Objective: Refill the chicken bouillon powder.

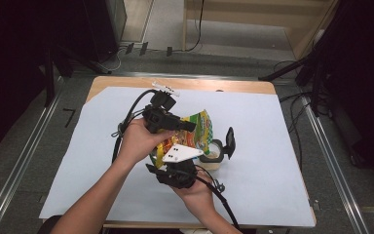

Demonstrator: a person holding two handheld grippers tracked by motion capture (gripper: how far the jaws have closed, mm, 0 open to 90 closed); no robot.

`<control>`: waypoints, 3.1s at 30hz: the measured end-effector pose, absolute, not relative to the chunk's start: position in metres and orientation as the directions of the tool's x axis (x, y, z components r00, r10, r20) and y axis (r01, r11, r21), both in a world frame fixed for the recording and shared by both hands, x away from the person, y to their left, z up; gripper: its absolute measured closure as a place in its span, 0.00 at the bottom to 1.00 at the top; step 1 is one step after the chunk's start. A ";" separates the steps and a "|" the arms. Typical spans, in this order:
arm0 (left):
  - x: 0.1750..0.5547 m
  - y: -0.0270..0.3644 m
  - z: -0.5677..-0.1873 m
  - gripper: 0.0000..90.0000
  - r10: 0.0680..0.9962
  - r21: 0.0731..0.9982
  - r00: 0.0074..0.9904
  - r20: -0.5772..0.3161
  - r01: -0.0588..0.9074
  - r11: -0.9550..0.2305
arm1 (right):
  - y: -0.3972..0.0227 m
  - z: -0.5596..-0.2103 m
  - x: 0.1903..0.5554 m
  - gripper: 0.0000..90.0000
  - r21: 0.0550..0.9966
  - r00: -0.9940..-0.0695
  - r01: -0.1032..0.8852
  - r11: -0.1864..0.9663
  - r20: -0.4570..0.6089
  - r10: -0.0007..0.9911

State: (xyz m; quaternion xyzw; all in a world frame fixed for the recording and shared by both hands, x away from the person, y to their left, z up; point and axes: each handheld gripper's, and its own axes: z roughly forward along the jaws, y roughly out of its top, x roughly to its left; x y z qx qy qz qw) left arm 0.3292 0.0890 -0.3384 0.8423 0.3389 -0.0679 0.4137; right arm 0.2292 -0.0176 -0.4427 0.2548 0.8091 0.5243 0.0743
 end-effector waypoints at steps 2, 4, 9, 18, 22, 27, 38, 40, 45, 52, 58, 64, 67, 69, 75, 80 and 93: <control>0.329 0.089 -0.338 0.92 0.512 0.654 0.762 -0.397 0.626 -0.424 | -0.017 -0.442 0.229 0.76 0.888 -0.859 0.328 0.322 0.139 0.493; 0.329 0.089 -0.338 0.92 0.513 0.654 0.761 -0.397 0.627 -0.423 | -0.017 -0.442 0.229 0.76 0.888 -0.859 0.326 0.323 0.136 0.493; 0.331 0.090 -0.339 0.92 0.514 0.649 0.758 -0.401 0.631 -0.425 | -0.017 -0.443 0.230 0.76 0.887 -0.859 0.331 0.322 0.142 0.493; 0.331 0.090 -0.339 0.92 0.516 0.647 0.758 -0.399 0.631 -0.427 | -0.017 -0.442 0.229 0.76 0.885 -0.861 0.331 0.326 0.141 0.489; 0.331 0.091 -0.339 0.92 0.516 0.644 0.757 -0.400 0.633 -0.429 | -0.017 -0.441 0.228 0.76 0.885 -0.861 0.332 0.327 0.143 0.488; 0.331 0.091 -0.339 0.92 0.517 0.642 0.756 -0.401 0.634 -0.430 | -0.016 -0.441 0.228 0.76 0.884 -0.862 0.336 0.325 0.149 0.485; 0.330 0.091 -0.337 0.92 0.519 0.639 0.757 -0.397 0.634 -0.436 | -0.016 -0.440 0.226 0.76 0.888 -0.868 0.316 0.333 0.129 0.479; 0.330 0.090 -0.337 0.92 0.521 0.636 0.757 -0.393 0.634 -0.441 | -0.016 -0.440 0.225 0.76 0.888 -0.869 0.308 0.341 0.117 0.481; 0.330 0.090 -0.337 0.91 0.520 0.638 0.758 -0.393 0.632 -0.439 | -0.015 -0.440 0.225 0.76 0.888 -0.869 0.308 0.341 0.117 0.480; 0.328 0.088 -0.337 0.91 0.523 0.637 0.762 -0.381 0.627 -0.448 | -0.016 -0.440 0.225 0.76 0.887 -0.870 0.306 0.346 0.113 0.480; 0.328 0.087 -0.337 0.91 0.526 0.638 0.762 -0.378 0.626 -0.448 | -0.016 -0.441 0.225 0.76 0.886 -0.869 0.309 0.346 0.115 0.481; 0.327 0.086 -0.337 0.91 0.526 0.640 0.763 -0.376 0.624 -0.448 | -0.016 -0.441 0.225 0.76 0.885 -0.868 0.315 0.344 0.122 0.480; 0.327 0.086 -0.337 0.91 0.526 0.640 0.763 -0.376 0.624 -0.448 | -0.017 -0.441 0.224 0.76 0.886 -0.868 0.313 0.343 0.120 0.482; 0.327 0.087 -0.337 0.91 0.526 0.640 0.763 -0.376 0.624 -0.448 | -0.017 -0.441 0.225 0.76 0.886 -0.868 0.312 0.343 0.119 0.482; 0.325 0.086 -0.336 0.91 0.527 0.645 0.765 -0.371 0.620 -0.446 | -0.016 -0.441 0.224 0.76 0.889 -0.868 0.310 0.335 0.121 0.483; 0.324 0.084 -0.336 0.91 0.524 0.647 0.769 -0.365 0.615 -0.451 | -0.017 -0.442 0.223 0.76 0.893 -0.862 0.309 0.328 0.118 0.492; 0.320 0.081 -0.334 0.91 0.528 0.653 0.772 -0.355 0.609 -0.451 | -0.017 -0.443 0.224 0.77 0.895 -0.861 0.313 0.319 0.125 0.493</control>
